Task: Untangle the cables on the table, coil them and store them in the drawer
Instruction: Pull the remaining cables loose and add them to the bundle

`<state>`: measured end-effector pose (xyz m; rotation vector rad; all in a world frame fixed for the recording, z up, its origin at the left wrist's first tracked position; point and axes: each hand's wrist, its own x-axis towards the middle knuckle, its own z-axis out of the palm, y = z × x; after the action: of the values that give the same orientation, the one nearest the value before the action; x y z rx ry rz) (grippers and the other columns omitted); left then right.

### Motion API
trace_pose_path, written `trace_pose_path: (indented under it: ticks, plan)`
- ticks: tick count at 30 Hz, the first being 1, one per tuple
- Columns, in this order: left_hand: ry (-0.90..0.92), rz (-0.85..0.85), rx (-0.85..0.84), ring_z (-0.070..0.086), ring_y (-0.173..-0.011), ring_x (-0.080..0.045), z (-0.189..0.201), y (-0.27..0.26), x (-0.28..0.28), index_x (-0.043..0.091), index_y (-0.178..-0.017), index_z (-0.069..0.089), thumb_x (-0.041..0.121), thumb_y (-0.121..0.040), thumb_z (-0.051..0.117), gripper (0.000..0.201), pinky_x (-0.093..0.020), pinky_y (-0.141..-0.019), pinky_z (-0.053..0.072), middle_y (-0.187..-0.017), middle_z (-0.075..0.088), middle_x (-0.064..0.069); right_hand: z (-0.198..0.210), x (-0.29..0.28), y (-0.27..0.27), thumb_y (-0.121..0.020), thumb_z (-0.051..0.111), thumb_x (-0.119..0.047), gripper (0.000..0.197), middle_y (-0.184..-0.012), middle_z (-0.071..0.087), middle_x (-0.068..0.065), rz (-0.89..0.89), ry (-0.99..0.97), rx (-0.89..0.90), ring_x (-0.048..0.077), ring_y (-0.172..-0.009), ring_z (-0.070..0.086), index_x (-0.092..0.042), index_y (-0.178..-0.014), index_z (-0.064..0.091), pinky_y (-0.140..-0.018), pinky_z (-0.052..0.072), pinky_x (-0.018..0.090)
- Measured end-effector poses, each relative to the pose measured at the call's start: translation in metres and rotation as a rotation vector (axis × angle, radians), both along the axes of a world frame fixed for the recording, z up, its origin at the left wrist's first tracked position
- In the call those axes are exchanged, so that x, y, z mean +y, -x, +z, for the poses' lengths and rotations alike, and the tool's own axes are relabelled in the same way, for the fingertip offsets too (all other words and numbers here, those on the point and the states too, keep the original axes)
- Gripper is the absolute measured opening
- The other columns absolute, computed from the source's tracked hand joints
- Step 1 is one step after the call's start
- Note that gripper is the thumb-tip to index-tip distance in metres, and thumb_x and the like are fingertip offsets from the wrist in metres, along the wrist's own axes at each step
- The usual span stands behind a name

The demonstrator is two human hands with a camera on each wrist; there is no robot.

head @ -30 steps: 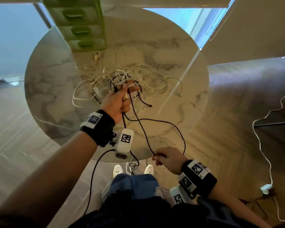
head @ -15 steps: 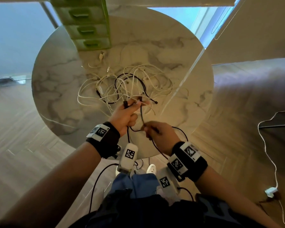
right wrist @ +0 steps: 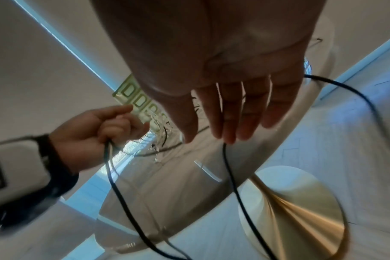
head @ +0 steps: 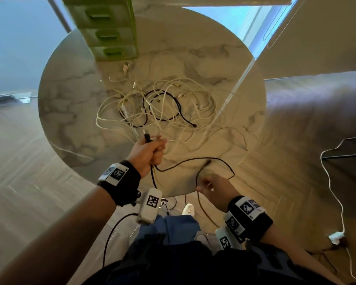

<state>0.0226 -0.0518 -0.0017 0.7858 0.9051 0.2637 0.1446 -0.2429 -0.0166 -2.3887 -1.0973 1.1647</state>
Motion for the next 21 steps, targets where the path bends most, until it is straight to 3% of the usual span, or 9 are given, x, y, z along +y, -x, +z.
trace_pose_path:
  ticks: [2, 4, 7, 10, 14, 16, 18, 21]
  plan:
    - [0.128, 0.032, -0.068, 0.024, -0.033, -0.002, -0.002, 0.013, -0.005, 0.016, -0.075, 0.046, 0.007, -0.092, 0.045, 0.020, -0.015, -0.031, 0.019, -0.052, 0.034, 0.007, 0.007, 0.008, -0.002, -0.087, 0.059, -0.030, 0.023, -0.097, 0.062, -0.001, -0.115, -0.082, 0.029, 0.016, -0.088, 0.058, -0.013, -0.103, 0.062, -0.079, 0.045, 0.027]
    - [0.233, 0.010, -0.188, 0.025, -0.036, -0.003, 0.004, 0.024, -0.012, 0.012, -0.084, 0.048, 0.007, -0.076, 0.043, 0.011, -0.016, -0.034, 0.023, -0.055, 0.034, 0.006, 0.018, 0.025, 0.000, -0.087, 0.060, -0.029, 0.021, -0.090, 0.064, -0.002, -0.194, -0.189, 0.106, 0.012, -0.080, 0.059, -0.015, -0.103, 0.064, -0.075, 0.045, 0.023]
    - [0.240, -0.078, -0.311, 0.030, -0.042, -0.005, 0.016, 0.035, -0.019, 0.008, -0.091, 0.049, 0.012, -0.060, 0.044, 0.031, -0.018, -0.040, 0.029, -0.059, 0.038, 0.003, 0.038, 0.049, 0.011, -0.088, 0.061, -0.023, 0.013, -0.077, 0.063, -0.008, -0.209, -0.320, 0.284, 0.002, -0.064, 0.057, -0.016, -0.098, 0.066, -0.062, 0.044, 0.010]
    - [0.188, -0.062, -0.351, 0.032, -0.045, -0.006, 0.025, 0.038, -0.024, 0.007, -0.092, 0.052, 0.007, -0.060, 0.044, 0.033, -0.018, -0.042, 0.030, -0.061, 0.043, 0.002, 0.051, 0.060, 0.028, -0.087, 0.062, -0.024, 0.017, -0.077, 0.062, -0.013, -0.089, -0.308, 0.384, -0.003, -0.066, 0.058, -0.018, -0.102, 0.064, -0.058, 0.040, 0.006]
    - [0.094, 0.015, -0.391, 0.037, -0.052, -0.008, 0.035, 0.042, -0.028, 0.005, -0.095, 0.057, -0.002, -0.066, 0.036, 0.036, -0.020, -0.048, 0.037, -0.068, 0.050, -0.001, 0.057, 0.062, 0.053, -0.087, 0.062, -0.017, 0.017, -0.080, 0.064, -0.001, 0.019, -0.276, 0.589, 0.001, -0.070, 0.057, -0.007, -0.101, 0.065, -0.060, 0.040, 0.010]
    - [0.026, 0.015, -0.385, 0.041, -0.055, -0.009, 0.038, 0.043, -0.031, 0.005, -0.099, 0.058, -0.004, -0.066, 0.039, 0.039, -0.021, -0.052, 0.040, -0.073, 0.053, -0.002, 0.056, 0.062, 0.062, -0.087, 0.062, -0.018, 0.018, -0.071, 0.063, -0.005, -0.008, -0.298, 0.556, -0.006, -0.059, 0.053, -0.003, -0.096, 0.067, -0.059, 0.038, 0.008]
    - [-0.076, -0.031, -0.337, 0.048, -0.059, -0.008, 0.040, 0.045, -0.031, 0.008, -0.108, 0.057, -0.002, -0.070, 0.042, 0.042, -0.022, -0.055, 0.039, -0.078, 0.056, -0.001, 0.053, 0.062, 0.067, -0.089, 0.058, -0.018, 0.018, -0.074, 0.067, -0.001, -0.042, -0.323, 0.494, -0.005, -0.057, 0.053, -0.004, -0.089, 0.070, -0.060, 0.038, 0.008]
    - [-0.333, -0.145, -0.263, 0.059, -0.084, -0.009, 0.040, 0.049, -0.031, 0.024, -0.121, 0.047, 0.009, -0.082, 0.044, 0.041, -0.021, -0.051, 0.039, -0.093, 0.067, 0.008, 0.053, 0.062, 0.072, -0.093, 0.052, -0.014, 0.018, -0.071, 0.064, -0.002, -0.104, -0.385, 0.497, -0.002, -0.055, 0.050, -0.008, -0.085, 0.067, -0.059, 0.039, 0.012]
